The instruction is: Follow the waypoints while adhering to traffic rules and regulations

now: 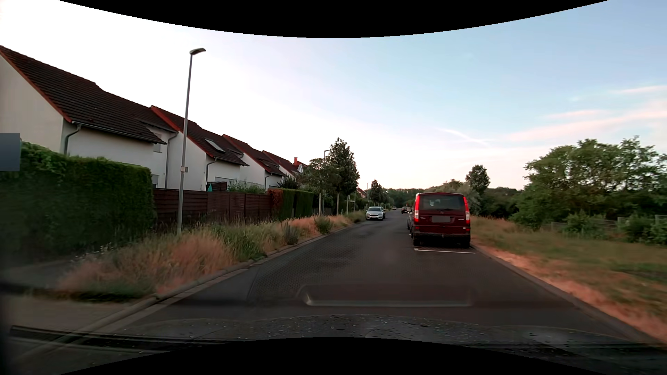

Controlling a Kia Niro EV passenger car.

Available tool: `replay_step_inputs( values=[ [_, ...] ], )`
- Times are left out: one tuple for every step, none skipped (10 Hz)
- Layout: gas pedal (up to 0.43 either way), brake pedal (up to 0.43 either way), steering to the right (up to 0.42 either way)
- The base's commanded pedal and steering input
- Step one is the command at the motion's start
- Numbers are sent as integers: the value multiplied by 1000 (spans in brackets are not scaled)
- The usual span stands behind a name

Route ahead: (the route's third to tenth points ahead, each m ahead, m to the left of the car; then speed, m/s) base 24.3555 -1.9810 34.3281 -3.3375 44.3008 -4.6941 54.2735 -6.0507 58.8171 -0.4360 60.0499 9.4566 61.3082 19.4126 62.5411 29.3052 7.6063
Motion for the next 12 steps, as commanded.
replay_step_inputs(
  values=[
    [8, 0, -37],
    [8, 0, -28],
    [8, 0, -18],
    [8, 0, -8],
    [8, 0, 7],
    [8, 0, 22],
    [8, 0, 35],
    [8, 0, 42],
    [8, 0, 51],
    [8, 0, 57],
    [8, 0, 59],
    [8, 0, 61]
  ],
)
